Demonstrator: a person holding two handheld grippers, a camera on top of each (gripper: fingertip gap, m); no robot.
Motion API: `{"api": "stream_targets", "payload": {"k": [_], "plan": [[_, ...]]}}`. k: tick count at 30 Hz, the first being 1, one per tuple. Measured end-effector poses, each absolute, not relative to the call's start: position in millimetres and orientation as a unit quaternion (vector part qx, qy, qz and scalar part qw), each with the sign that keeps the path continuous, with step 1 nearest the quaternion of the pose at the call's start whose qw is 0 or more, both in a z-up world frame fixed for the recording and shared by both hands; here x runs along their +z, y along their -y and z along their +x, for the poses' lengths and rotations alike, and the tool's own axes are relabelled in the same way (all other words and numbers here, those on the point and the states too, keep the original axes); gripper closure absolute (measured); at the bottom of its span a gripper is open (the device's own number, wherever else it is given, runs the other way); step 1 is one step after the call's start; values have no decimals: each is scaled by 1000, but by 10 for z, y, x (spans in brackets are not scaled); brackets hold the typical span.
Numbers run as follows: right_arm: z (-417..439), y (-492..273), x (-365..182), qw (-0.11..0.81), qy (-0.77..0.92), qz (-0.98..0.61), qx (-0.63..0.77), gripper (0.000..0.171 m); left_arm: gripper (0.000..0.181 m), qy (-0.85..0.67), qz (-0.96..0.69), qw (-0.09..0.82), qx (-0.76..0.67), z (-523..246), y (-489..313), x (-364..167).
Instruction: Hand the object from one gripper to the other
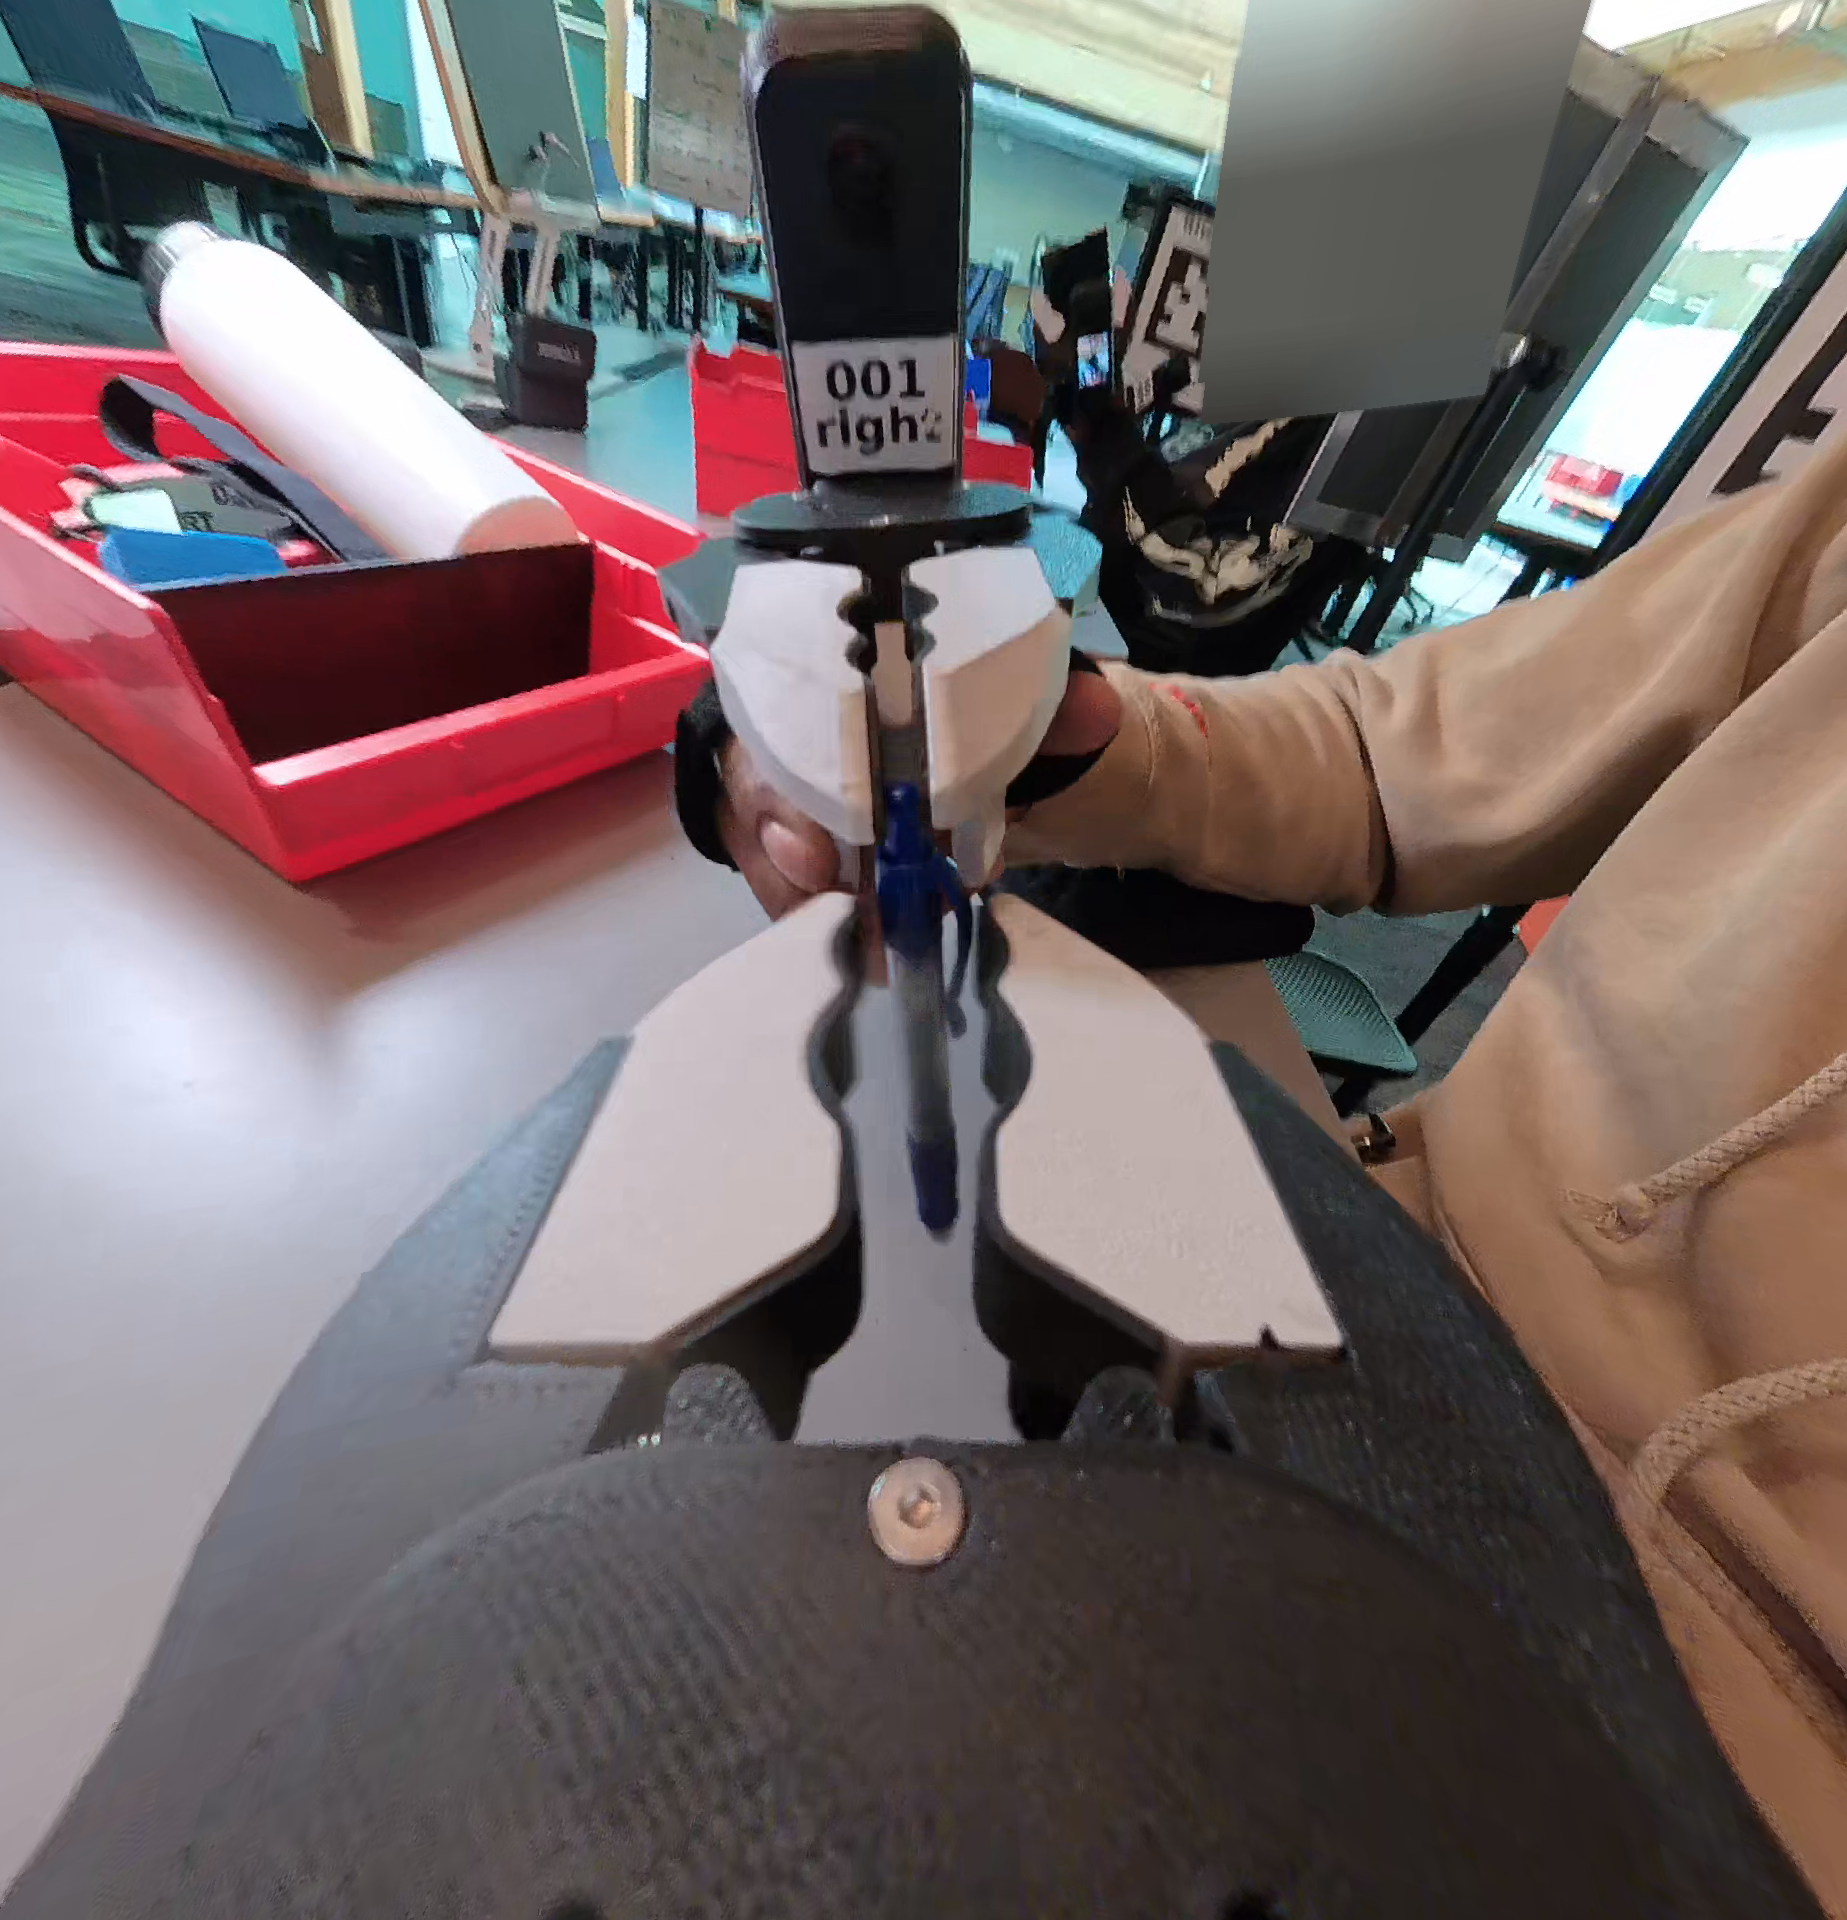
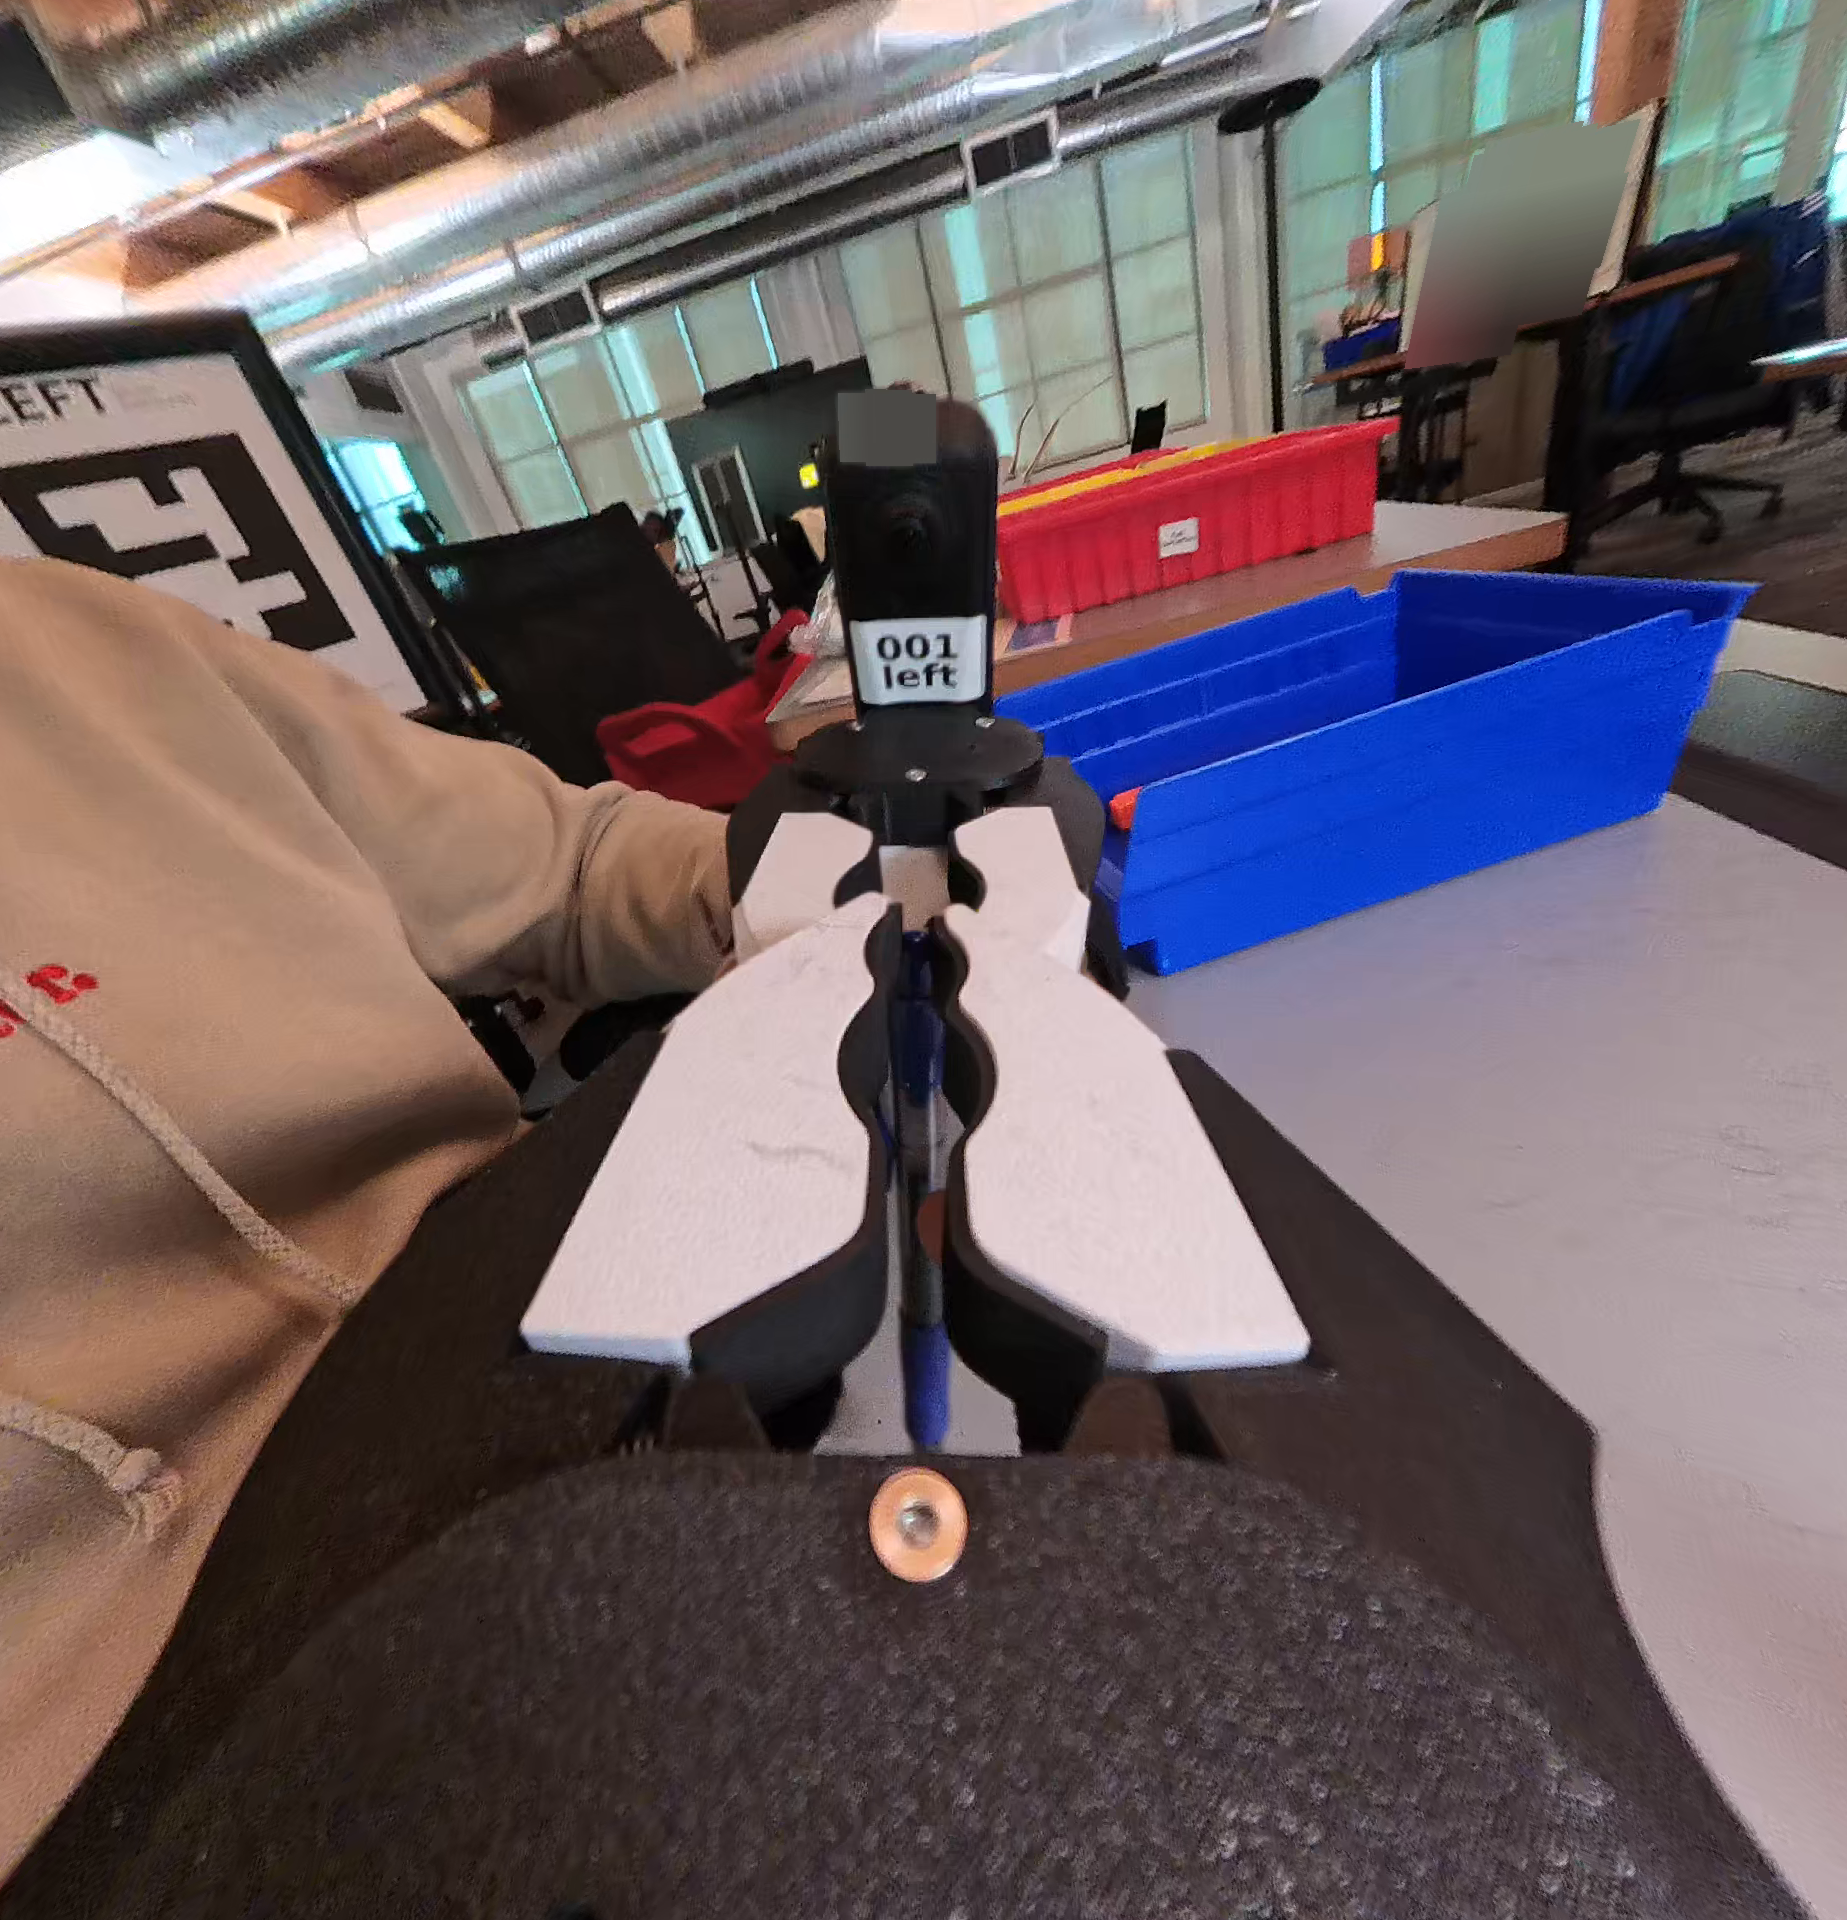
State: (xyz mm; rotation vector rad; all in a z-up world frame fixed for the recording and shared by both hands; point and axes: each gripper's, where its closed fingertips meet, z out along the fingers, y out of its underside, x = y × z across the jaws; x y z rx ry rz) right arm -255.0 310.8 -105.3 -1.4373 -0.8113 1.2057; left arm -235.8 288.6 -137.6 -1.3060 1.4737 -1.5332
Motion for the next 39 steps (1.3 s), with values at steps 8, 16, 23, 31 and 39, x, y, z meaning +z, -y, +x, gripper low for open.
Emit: {"api": "stream_targets", "payload": {"k": [8, 16, 23, 31, 39], "plan": [[-2480, -3142, -1058, 539, 341, -599, 484, 140, 165, -530, -494, 345, -597, -2463, -3021, -1160], [-2827, -3012, -1332, 488, 392, -605, 493, 160, 164, -508, -474, 349, -628, -2513, -2987, -1019], [-2566, -3237, -1132, 539, 310, -615, 485, 161, 151, -556, -508, 338, -564, -2481, -3038, -1379], [-2582, -3209, -1033, 567, 309, -599, 474, 148, 171, -537, -504, 361, -572, -2485, -3073, -1242], [-2792, -3091, -1350, 515, 380, -623, 450, 160, 170, -524, -489, 358, -599, -2525, -3033, -1117]]}}
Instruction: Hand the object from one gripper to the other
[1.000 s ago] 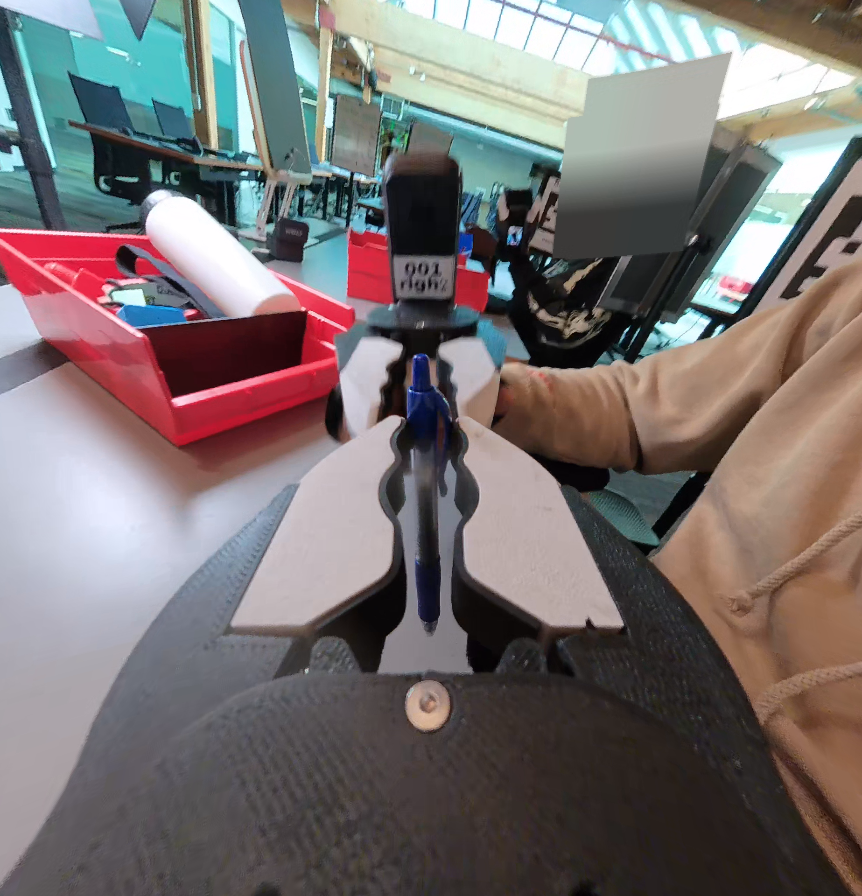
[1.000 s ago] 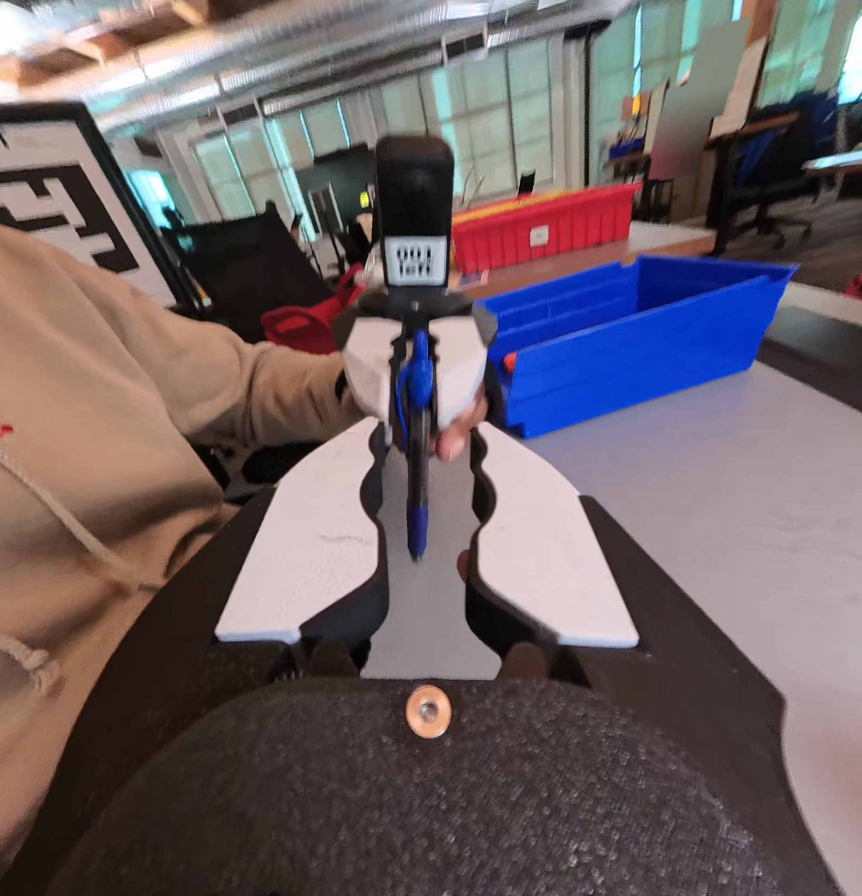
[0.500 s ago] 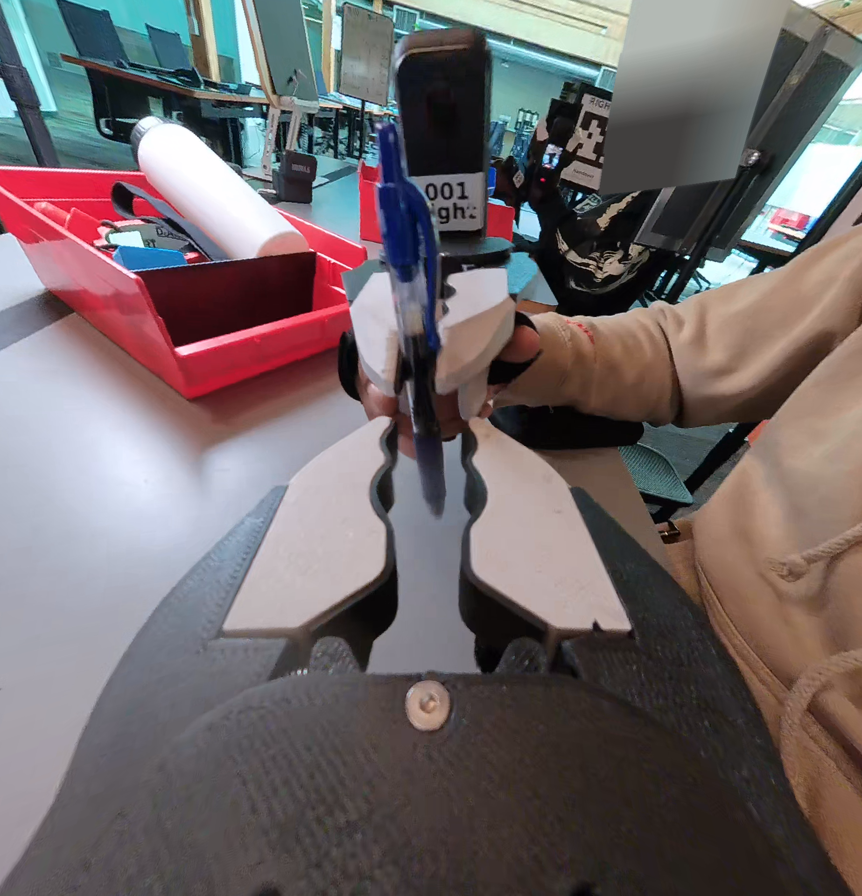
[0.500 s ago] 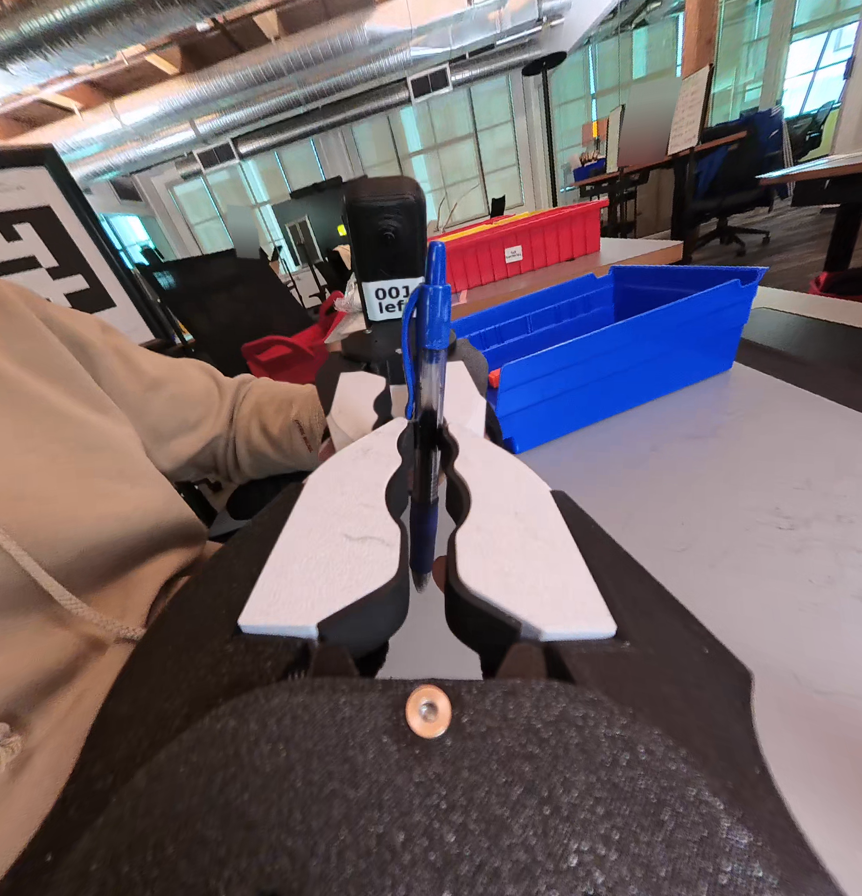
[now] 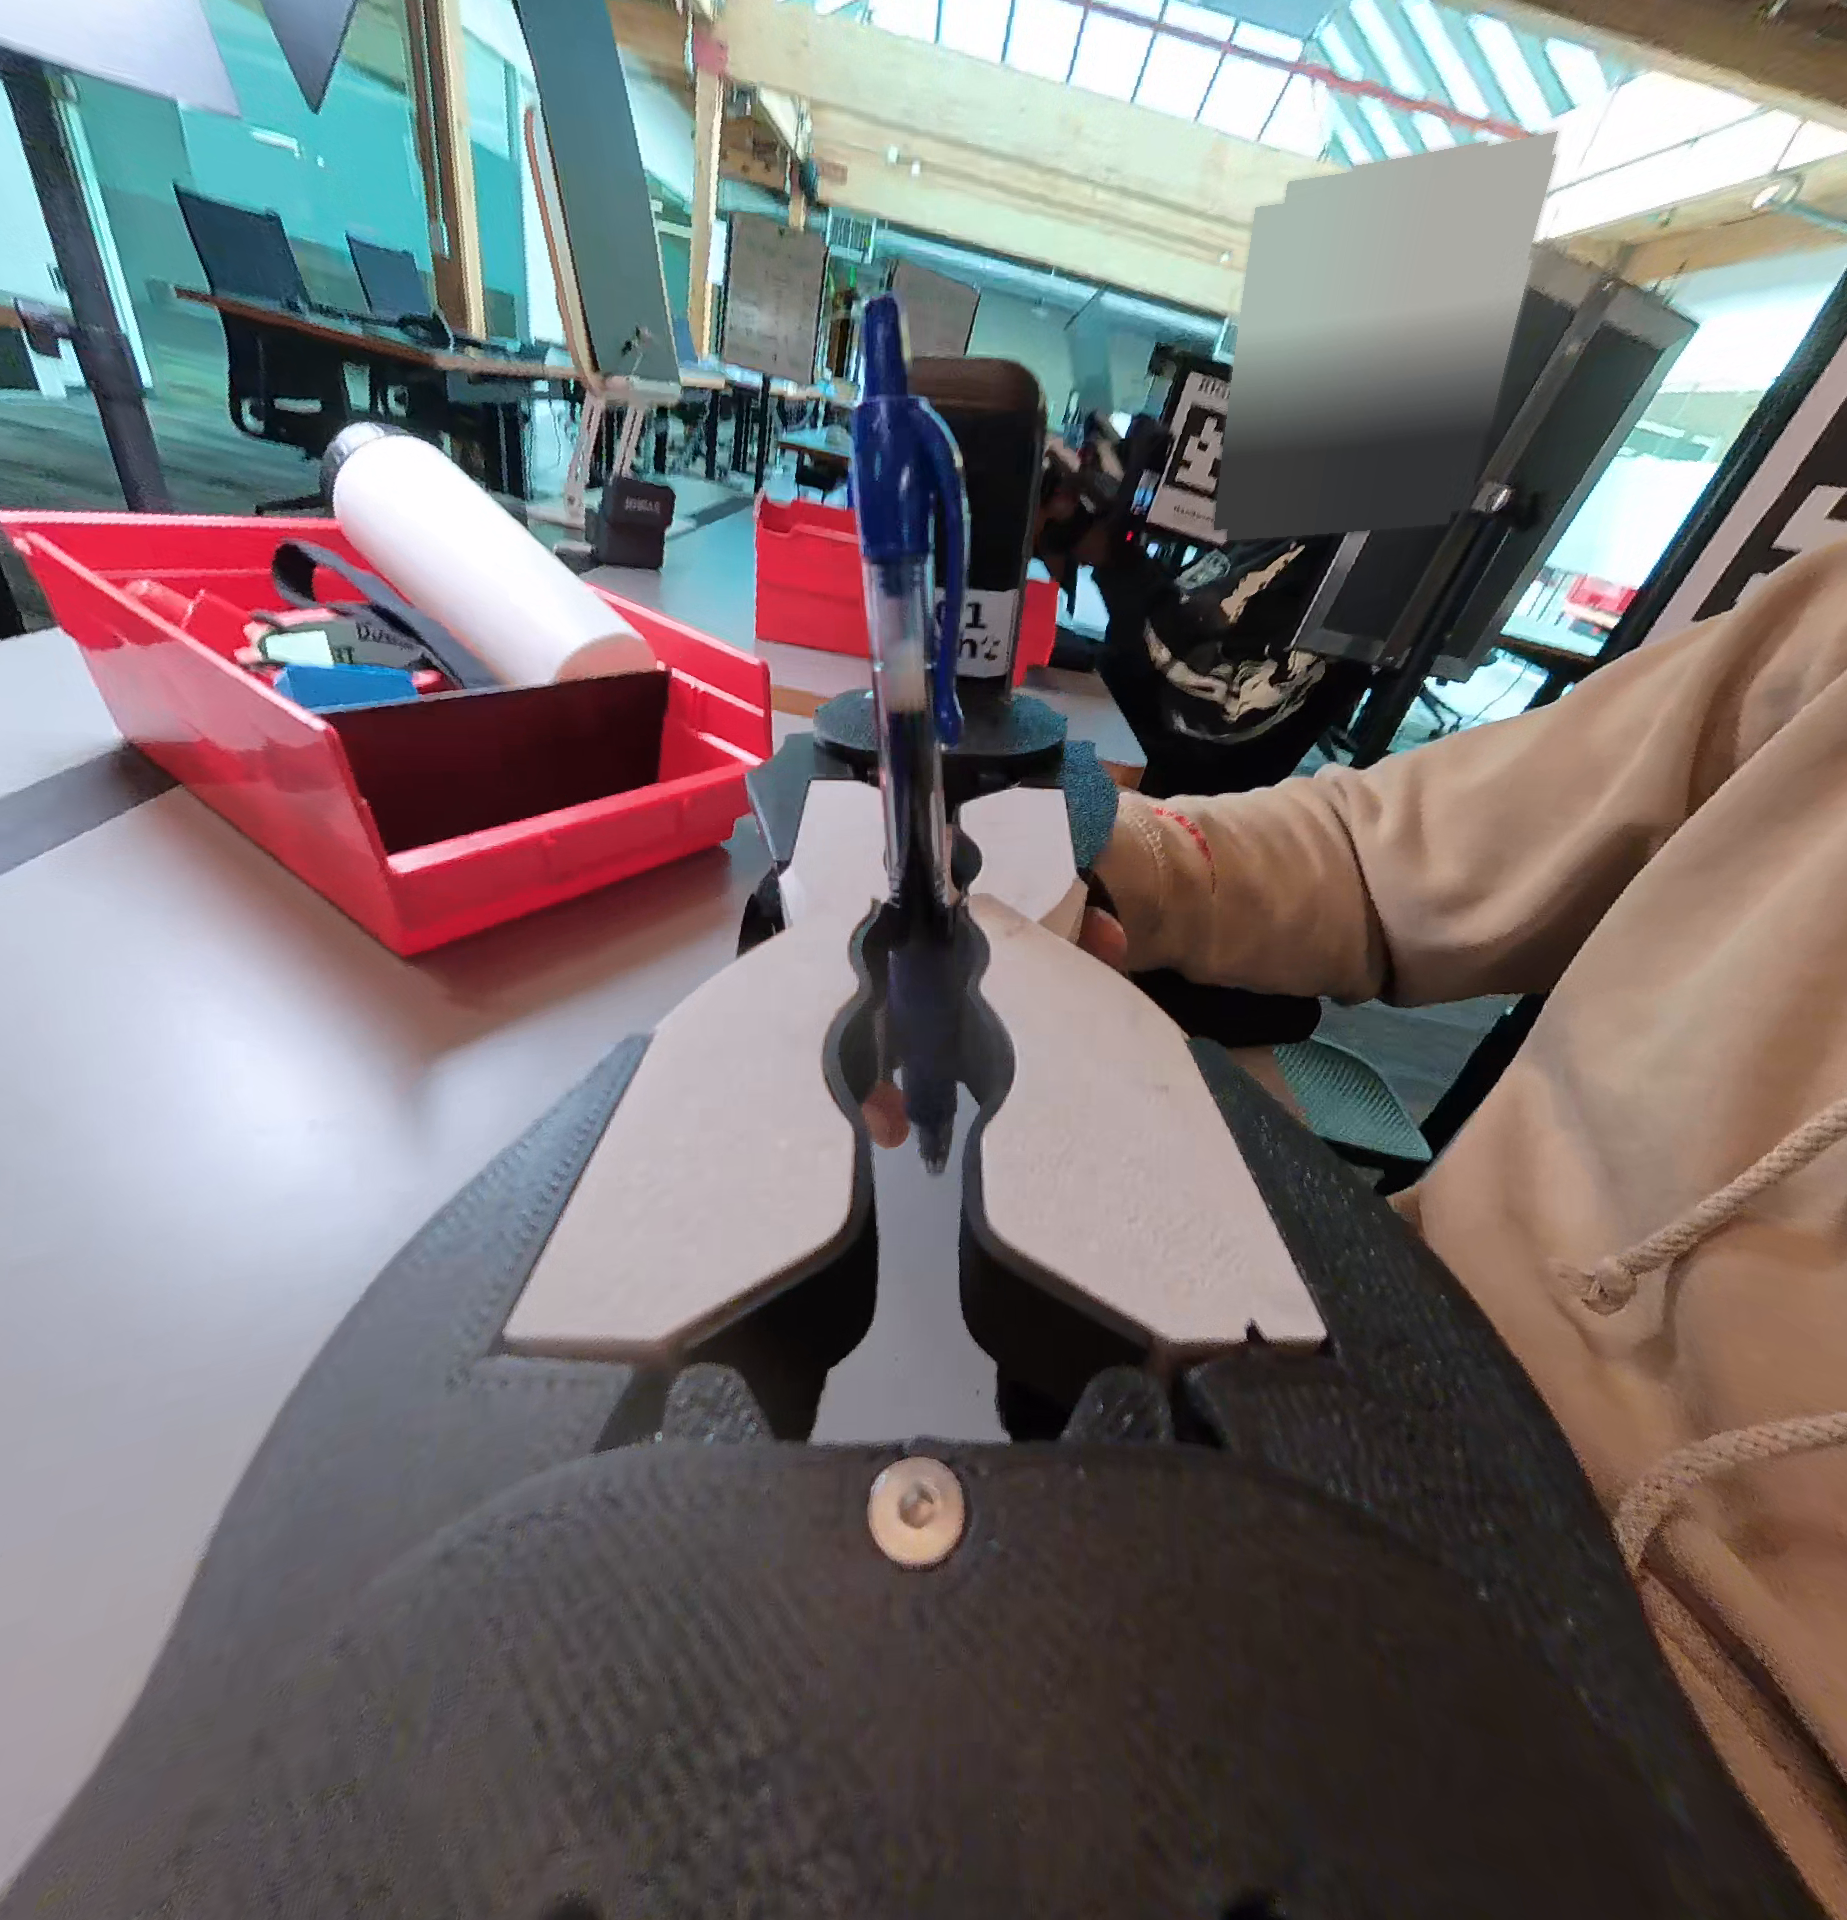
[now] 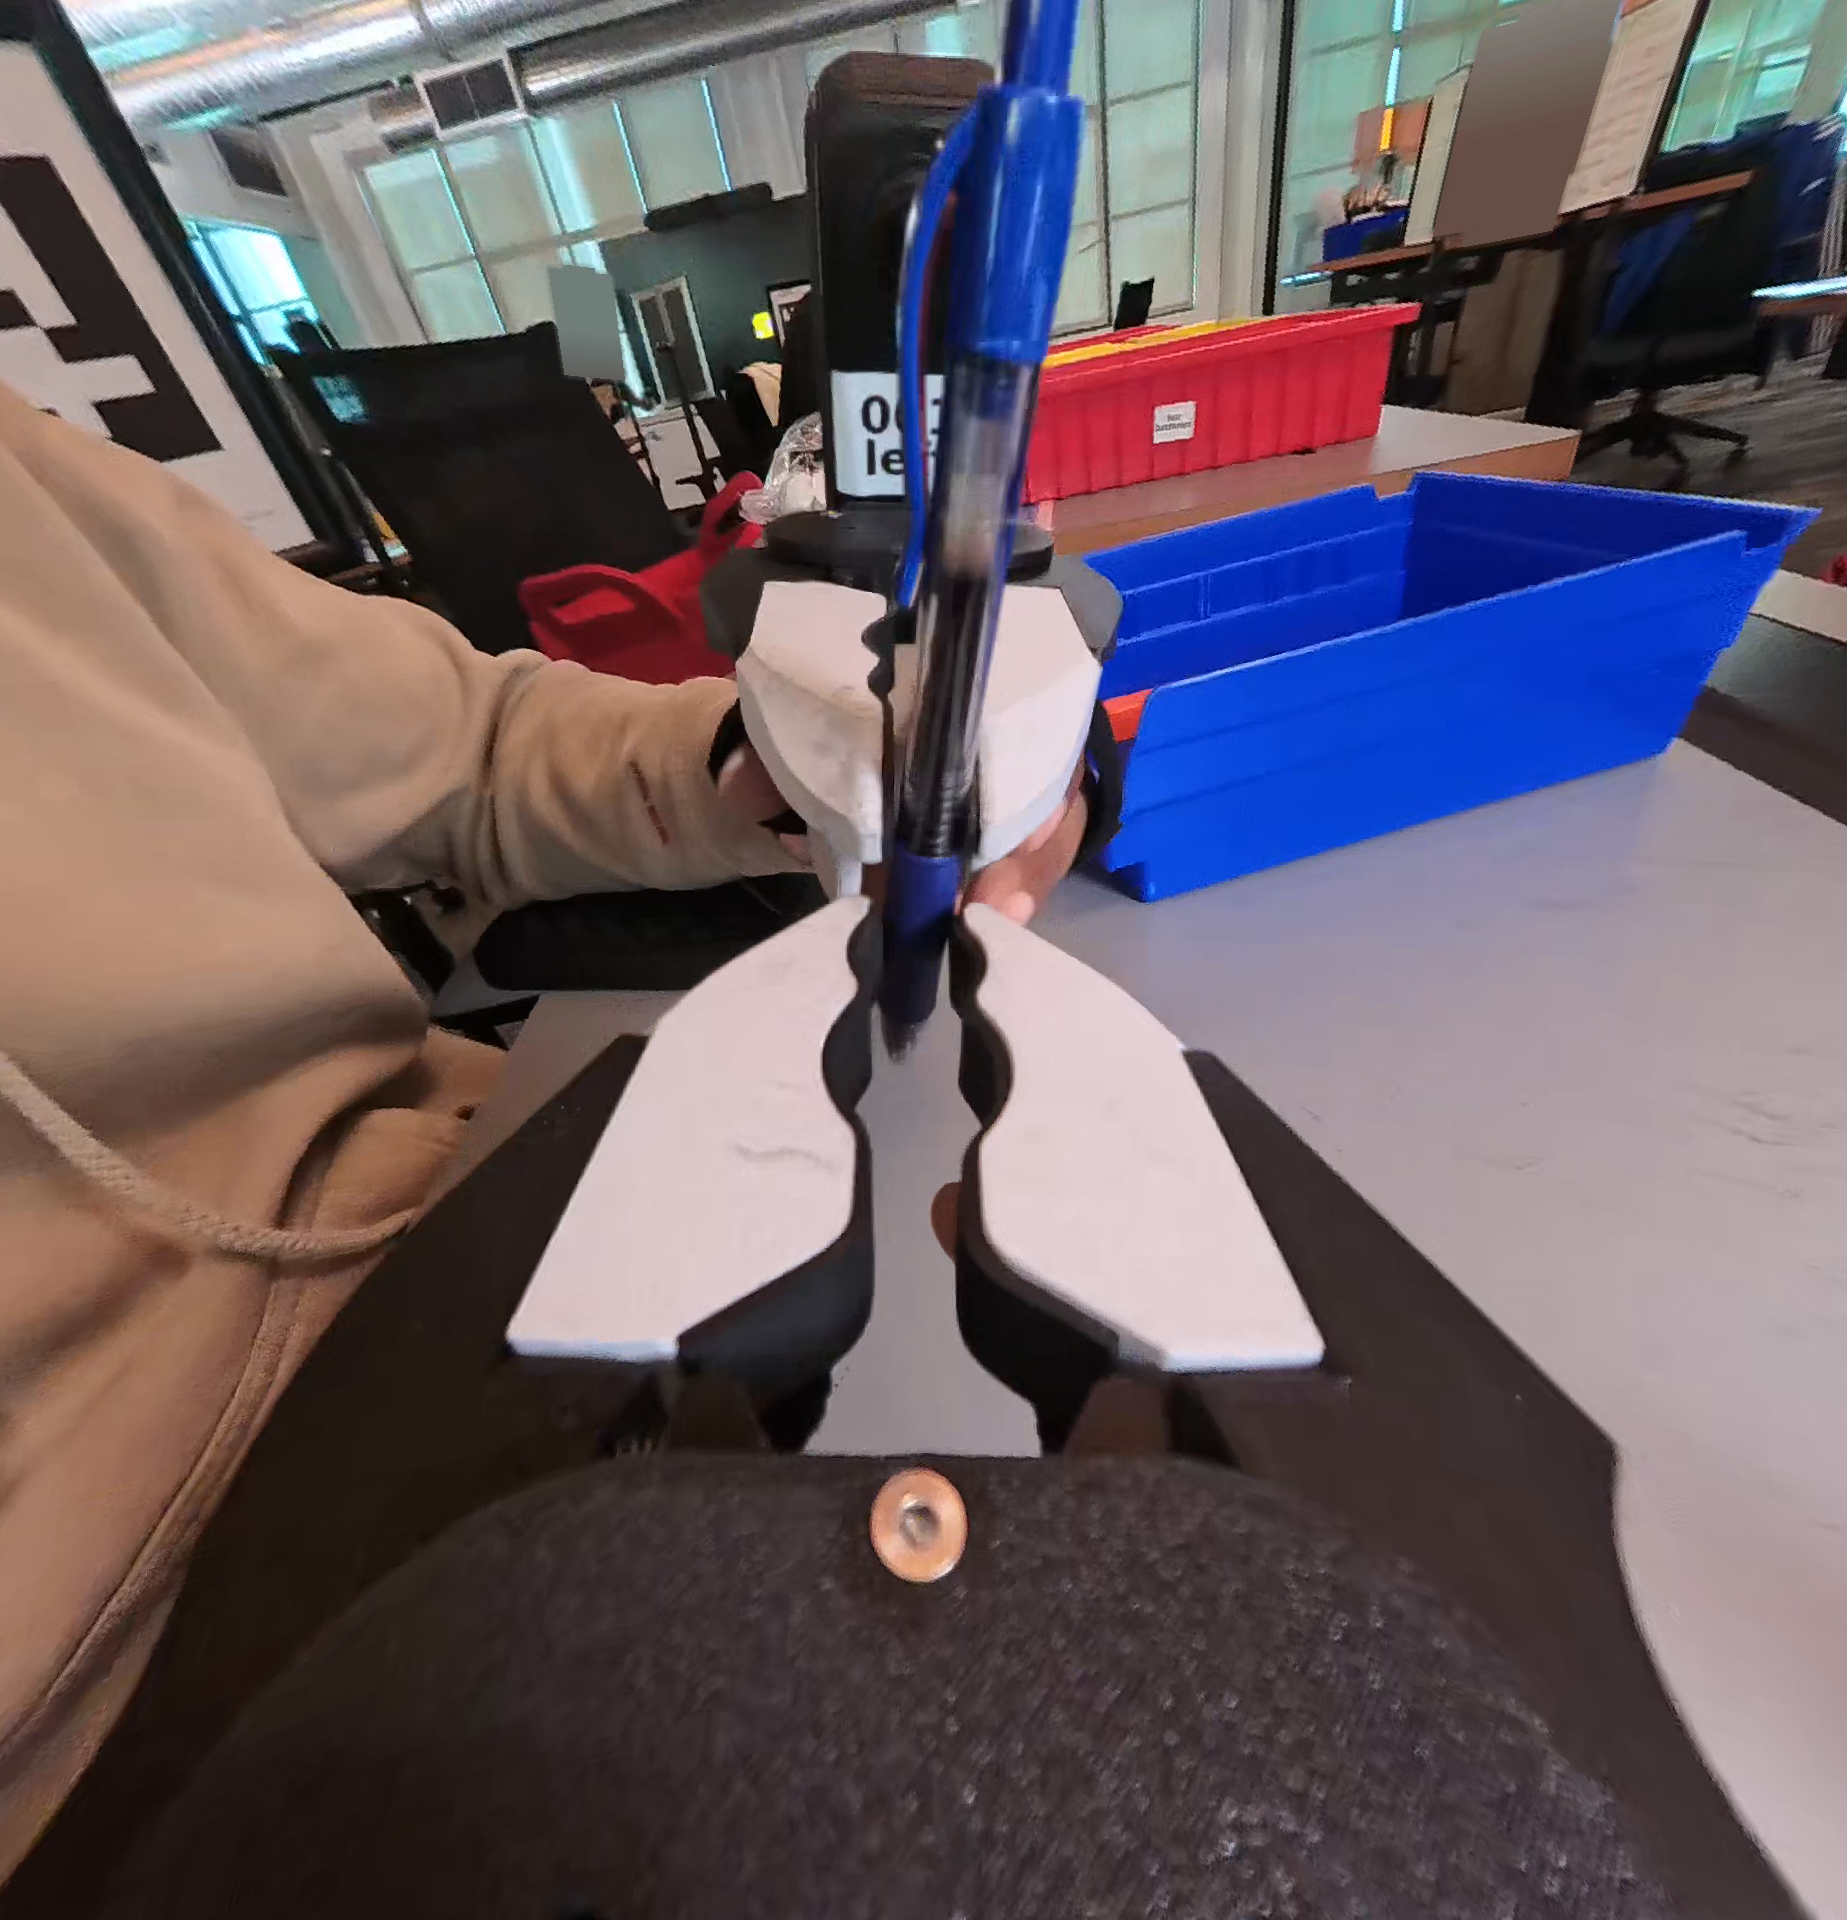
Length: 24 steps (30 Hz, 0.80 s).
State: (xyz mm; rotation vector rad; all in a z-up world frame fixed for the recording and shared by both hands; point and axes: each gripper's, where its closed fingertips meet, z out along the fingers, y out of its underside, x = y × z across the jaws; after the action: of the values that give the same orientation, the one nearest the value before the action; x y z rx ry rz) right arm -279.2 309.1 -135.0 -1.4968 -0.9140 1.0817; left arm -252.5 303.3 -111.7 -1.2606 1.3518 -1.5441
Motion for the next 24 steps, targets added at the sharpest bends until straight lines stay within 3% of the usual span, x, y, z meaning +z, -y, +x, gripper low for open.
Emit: {"api": "stream_targets", "payload": {"k": [3, 7, 10, 13, 16, 21, 24], "plan": [[-2722, -3087, -1195, 525, 359, -607, 477, 160, 149, -522, -480, 361, -606, -2555, -3036, -1084], [-2584, -3147, -1038, 555, 323, -595, 483, 160, 152, -545, -489, 323, -600, -2511, -2965, -1265], [-2664, -3110, -1060, 552, 330, -593, 484, 160, 172, -557, -498, 332, -576, -2434, -2929, -1338], [-2674, -3117, -1064, 560, 332, -595, 472, 160, 172, -559, -509, 332, -563, -2448, -2969, -1352], [-2508, -3219, -986, 586, 310, -600, 448, 147, 172, -577, -553, 309, -516, -2513, -3119, -1499], [-1951, -3441, -810, 661, 324, -624, 262, 131, 172, -640, -611, 290, -364, -2736, -3419, -1829], [-1828, -3423, -897, 641, 386, -642, 167, 127, 172, -672, -615, 281, -303, -2837, -3481, -1961]]}}
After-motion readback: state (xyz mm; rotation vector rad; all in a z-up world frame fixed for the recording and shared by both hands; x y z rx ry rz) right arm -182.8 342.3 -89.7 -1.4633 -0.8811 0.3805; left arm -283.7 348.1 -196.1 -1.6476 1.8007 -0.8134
